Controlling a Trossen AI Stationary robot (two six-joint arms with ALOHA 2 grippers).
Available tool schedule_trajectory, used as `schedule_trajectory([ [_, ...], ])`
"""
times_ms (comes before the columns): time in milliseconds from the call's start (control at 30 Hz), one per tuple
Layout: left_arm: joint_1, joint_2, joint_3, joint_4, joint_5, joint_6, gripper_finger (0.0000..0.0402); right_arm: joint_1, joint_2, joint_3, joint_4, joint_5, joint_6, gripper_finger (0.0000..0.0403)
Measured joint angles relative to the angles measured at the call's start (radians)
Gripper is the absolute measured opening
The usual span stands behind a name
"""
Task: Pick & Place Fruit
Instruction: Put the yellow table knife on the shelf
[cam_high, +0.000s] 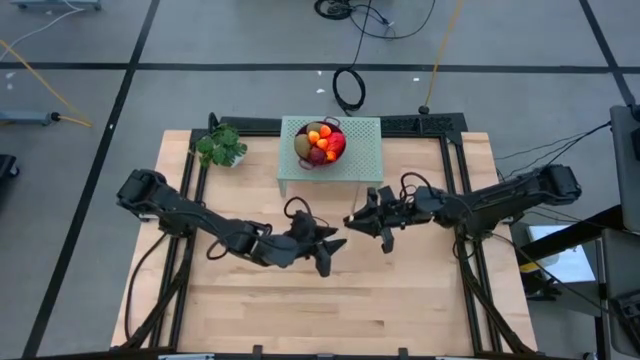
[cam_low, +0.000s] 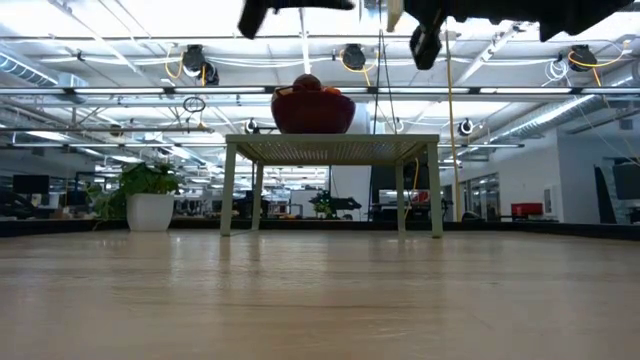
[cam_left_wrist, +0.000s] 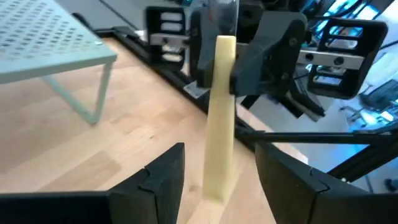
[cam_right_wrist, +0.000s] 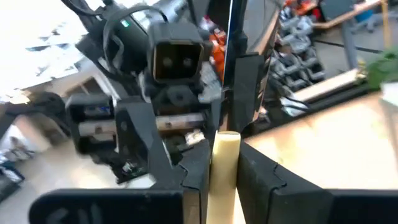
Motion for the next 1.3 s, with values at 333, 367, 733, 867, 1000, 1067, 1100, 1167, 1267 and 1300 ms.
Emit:
schedule_trajectory([
  [333, -0.024, -0.106, 0.0, -0.279, -0.056, -0.069, 0.0198, -0.035, -0.234, 0.0, -0.344, 0.196, 0.011, 0.005],
  [367, -0.025, -0.11, 0.0, -0.295, -0.063, -0.068, 0.0198, -0.042, -0.255, 0.0, -0.369, 0.214, 0.013, 0.005],
  [733, -0.029, -0.115, 0.0, -0.499, -0.082, -0.068, 0.0198, -0.191, -0.312, 0.006, -0.468, 0.238, 0.1, 0.005],
  [867, -0.009, -0.139, 0.0, -0.627, -0.055, -0.079, 0.0198, -0.237, -0.272, 0.068, -0.531, 0.236, 0.123, 0.005],
  [1000, 0.014, -0.168, -0.001, -0.762, -0.038, -0.1, 0.0198, -0.282, -0.206, 0.197, -0.701, 0.236, 0.127, 0.005],
  [1067, 0.022, -0.173, 0.0, -0.794, -0.049, -0.093, 0.0198, -0.308, -0.166, 0.277, -0.801, 0.237, 0.136, 0.005],
  [1100, 0.023, -0.18, 0.0, -0.822, -0.055, -0.089, 0.0198, -0.318, -0.145, 0.319, -0.856, 0.238, 0.138, 0.005],
  [1167, 0.022, -0.194, -0.002, -0.872, -0.062, -0.089, 0.0198, -0.34, -0.102, 0.4, -0.966, 0.243, 0.141, 0.005],
  [1267, 0.026, -0.197, 0.0, -0.917, -0.08, -0.09, 0.0198, -0.372, -0.04, 0.504, -1.112, 0.267, 0.162, 0.005],
  [1300, 0.026, -0.198, -0.002, -0.94, -0.082, -0.09, 0.0198, -0.383, -0.021, 0.532, -1.145, 0.266, 0.169, 0.005],
])
